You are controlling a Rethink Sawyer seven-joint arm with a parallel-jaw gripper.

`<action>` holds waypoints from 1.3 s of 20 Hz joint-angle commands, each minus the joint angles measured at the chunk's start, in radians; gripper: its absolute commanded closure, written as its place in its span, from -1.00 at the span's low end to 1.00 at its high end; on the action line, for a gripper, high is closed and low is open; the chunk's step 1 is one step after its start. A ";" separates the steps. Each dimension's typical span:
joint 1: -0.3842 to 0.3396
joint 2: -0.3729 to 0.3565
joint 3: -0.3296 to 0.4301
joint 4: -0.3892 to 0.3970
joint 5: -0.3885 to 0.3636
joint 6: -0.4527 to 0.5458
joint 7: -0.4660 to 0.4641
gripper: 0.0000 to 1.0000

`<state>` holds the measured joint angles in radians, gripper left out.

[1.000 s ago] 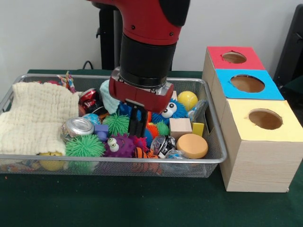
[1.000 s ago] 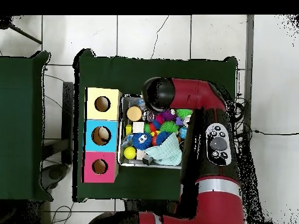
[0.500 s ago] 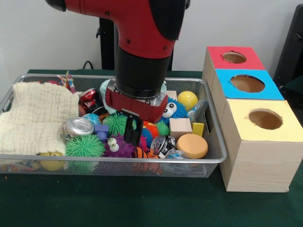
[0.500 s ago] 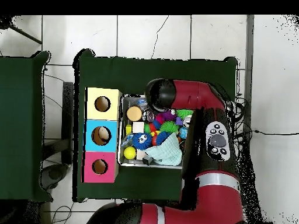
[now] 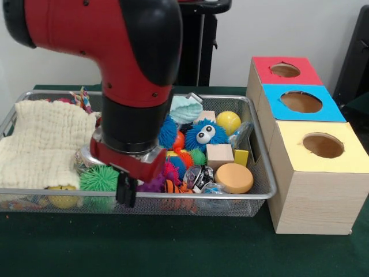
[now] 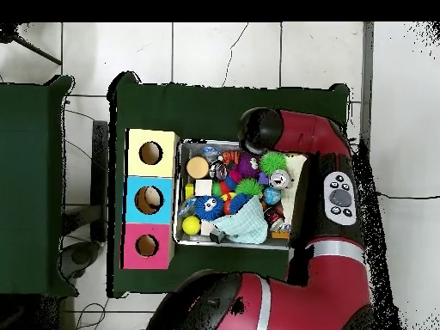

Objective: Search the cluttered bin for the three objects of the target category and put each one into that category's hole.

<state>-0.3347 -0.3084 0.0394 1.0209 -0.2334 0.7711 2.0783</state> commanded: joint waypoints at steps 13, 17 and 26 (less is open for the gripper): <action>-0.003 0.016 0.066 -0.048 0.018 0.122 -0.043 1.00; 0.072 -0.034 0.019 0.005 0.034 0.137 0.085 1.00; 0.169 -0.033 -0.060 0.076 0.050 0.007 0.237 1.00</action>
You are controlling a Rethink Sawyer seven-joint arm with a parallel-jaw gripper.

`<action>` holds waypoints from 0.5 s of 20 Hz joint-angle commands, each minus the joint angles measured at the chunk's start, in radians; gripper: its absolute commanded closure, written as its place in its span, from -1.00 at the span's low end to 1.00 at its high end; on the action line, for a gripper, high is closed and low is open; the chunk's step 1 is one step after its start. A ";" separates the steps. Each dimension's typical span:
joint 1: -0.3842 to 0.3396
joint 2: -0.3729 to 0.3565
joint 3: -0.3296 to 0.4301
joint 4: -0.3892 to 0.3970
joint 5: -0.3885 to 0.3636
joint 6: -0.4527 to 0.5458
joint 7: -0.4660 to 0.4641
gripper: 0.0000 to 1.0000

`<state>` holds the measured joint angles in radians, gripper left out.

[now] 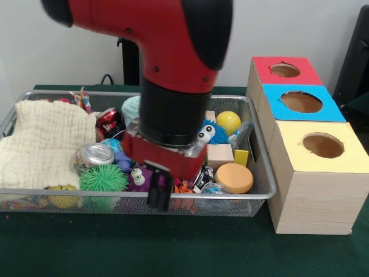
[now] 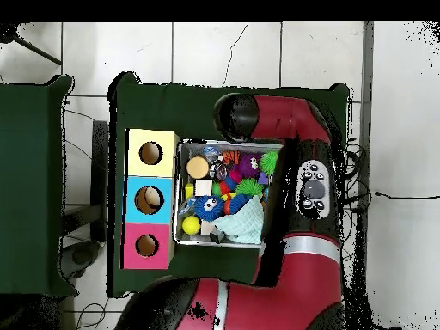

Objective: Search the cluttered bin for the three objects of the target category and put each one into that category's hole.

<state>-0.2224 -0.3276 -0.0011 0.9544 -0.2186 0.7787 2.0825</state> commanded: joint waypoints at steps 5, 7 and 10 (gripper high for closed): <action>0.059 0.000 -0.030 0.151 0.052 -0.037 0.220 1.00; 0.046 0.005 -0.023 0.160 0.055 -0.066 0.192 1.00; 0.020 0.002 -0.005 0.186 0.060 -0.107 0.150 1.00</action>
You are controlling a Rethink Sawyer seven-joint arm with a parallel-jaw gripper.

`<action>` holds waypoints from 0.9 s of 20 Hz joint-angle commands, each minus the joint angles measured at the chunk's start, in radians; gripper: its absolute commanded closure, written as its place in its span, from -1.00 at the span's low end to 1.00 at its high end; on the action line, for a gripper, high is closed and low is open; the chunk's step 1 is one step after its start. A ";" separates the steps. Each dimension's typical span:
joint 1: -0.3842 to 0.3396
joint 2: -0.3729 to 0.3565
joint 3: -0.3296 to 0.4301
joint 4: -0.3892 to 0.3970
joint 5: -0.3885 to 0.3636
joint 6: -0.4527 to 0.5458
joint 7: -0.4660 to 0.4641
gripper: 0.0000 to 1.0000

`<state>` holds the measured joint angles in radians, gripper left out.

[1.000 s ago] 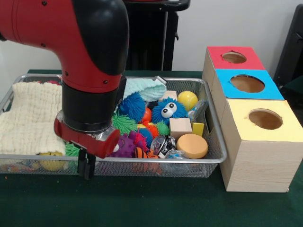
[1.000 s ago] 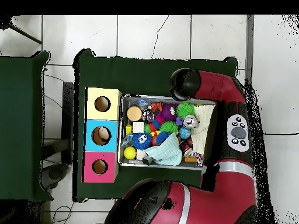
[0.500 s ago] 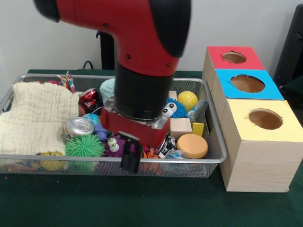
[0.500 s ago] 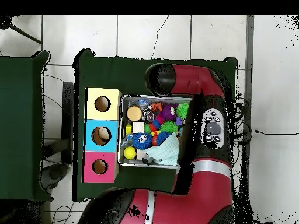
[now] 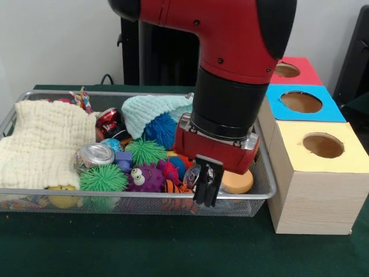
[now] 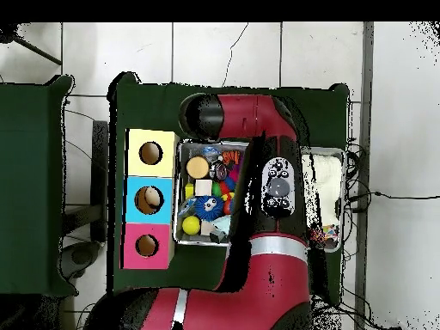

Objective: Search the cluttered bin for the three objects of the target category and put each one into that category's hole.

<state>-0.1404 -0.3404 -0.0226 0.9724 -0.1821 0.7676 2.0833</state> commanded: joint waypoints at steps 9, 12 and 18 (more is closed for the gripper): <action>-0.131 -0.013 0.071 0.251 0.026 -0.189 0.052 1.00; -0.116 -0.041 0.060 0.287 0.028 -0.191 0.072 1.00; -0.085 -0.088 0.041 0.322 0.045 -0.156 0.113 1.00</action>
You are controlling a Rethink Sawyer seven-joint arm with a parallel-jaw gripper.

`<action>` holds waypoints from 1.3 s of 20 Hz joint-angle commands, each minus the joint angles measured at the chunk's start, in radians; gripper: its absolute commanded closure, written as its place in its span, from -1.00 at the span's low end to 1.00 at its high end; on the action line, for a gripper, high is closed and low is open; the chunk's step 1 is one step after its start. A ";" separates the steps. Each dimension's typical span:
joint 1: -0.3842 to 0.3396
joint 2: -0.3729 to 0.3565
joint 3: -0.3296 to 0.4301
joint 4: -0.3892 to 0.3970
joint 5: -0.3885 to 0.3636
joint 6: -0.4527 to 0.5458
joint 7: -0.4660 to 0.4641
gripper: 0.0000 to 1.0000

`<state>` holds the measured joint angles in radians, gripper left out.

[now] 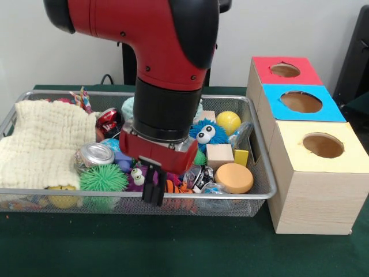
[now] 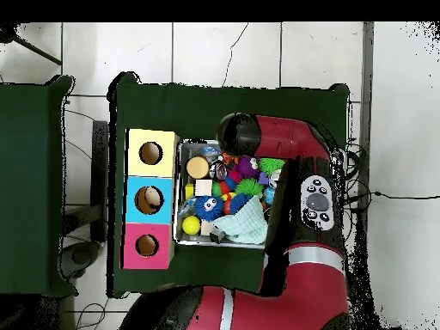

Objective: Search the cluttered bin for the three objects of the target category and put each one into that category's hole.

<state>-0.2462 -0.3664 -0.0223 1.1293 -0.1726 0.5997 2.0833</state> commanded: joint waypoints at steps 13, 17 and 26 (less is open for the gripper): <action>0.051 -0.055 0.023 0.180 0.030 -0.014 0.134 1.00; 0.044 -0.056 0.030 0.234 0.014 -0.091 0.135 1.00; 0.106 -0.055 -0.022 0.355 -0.013 -0.257 0.198 1.00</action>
<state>-0.1757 -0.4233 -0.0381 1.2862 -0.1710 0.4568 2.0833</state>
